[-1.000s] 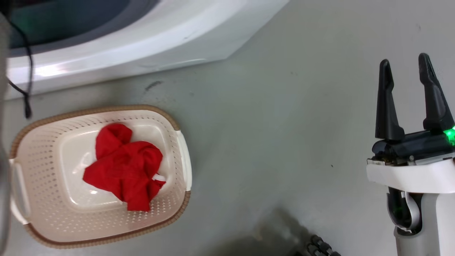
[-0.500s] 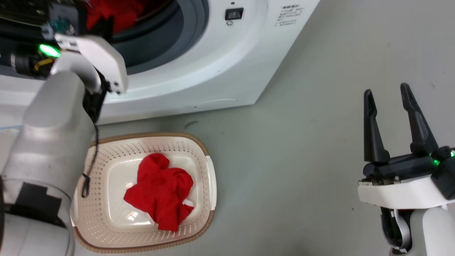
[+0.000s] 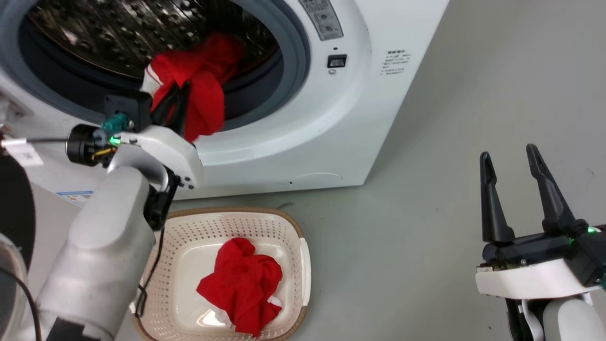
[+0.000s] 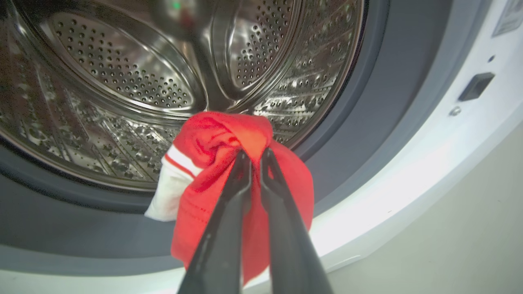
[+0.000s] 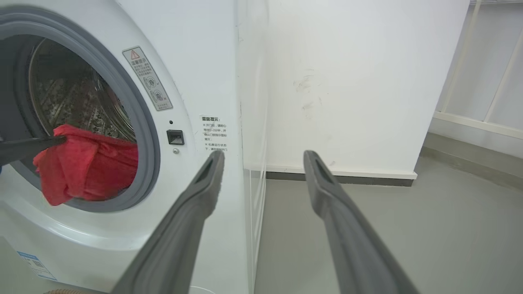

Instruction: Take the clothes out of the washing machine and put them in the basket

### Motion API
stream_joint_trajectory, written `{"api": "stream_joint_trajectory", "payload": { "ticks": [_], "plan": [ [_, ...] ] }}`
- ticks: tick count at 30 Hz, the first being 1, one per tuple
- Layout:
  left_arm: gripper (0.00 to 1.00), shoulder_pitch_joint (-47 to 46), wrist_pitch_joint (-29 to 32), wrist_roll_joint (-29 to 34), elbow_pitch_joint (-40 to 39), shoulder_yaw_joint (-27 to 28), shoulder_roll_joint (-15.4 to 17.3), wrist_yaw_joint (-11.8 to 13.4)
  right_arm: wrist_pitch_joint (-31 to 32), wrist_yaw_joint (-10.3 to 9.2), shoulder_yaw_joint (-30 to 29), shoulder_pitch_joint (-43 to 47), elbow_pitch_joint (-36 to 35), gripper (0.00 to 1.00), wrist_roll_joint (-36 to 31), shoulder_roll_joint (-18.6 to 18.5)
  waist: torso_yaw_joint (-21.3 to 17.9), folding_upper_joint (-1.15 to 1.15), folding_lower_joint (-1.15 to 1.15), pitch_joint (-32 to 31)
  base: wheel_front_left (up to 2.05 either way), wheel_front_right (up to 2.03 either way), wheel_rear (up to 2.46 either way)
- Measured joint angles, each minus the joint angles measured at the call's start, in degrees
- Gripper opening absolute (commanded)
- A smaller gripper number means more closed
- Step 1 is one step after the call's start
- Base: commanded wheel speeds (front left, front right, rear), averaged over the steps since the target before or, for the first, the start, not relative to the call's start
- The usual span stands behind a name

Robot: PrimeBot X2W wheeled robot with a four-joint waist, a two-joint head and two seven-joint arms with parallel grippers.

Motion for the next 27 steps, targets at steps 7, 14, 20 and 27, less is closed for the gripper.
{"api": "stream_joint_trajectory", "payload": {
  "ticks": [7, 14, 20, 27],
  "plan": [
    [0.00, 10.54, -0.01, 2.09, -15.85, 3.11, 1.18, 4.16, 0.00, -0.01, 0.12, 2.76, 0.38, 1.00, -0.67, 0.00, 2.07, 0.00, 0.00, -4.16, 0.00, 0.00, 0.00],
    [0.00, 17.44, 0.24, 2.97, -28.27, 3.60, 3.26, 7.35, 0.00, 0.00, 0.18, 4.89, 0.68, 1.00, -0.73, 0.01, 3.69, 0.00, 0.00, -7.64, 0.00, 0.00, 0.00],
    [0.00, 22.04, 1.76, 3.03, -38.23, 4.39, 5.45, 10.33, 0.00, -0.01, 0.36, 6.52, 0.88, 1.00, -0.60, 0.00, 4.45, 0.00, 0.00, -9.99, 0.00, 0.00, 0.00],
    [0.00, 27.35, 4.34, 4.87, -50.16, 4.91, 9.07, 14.05, 0.00, 0.00, 0.63, 8.20, 0.90, 1.00, -0.22, 0.00, 4.77, 0.00, 0.00, -12.35, 0.00, 0.00, 0.00]
  ]
}}
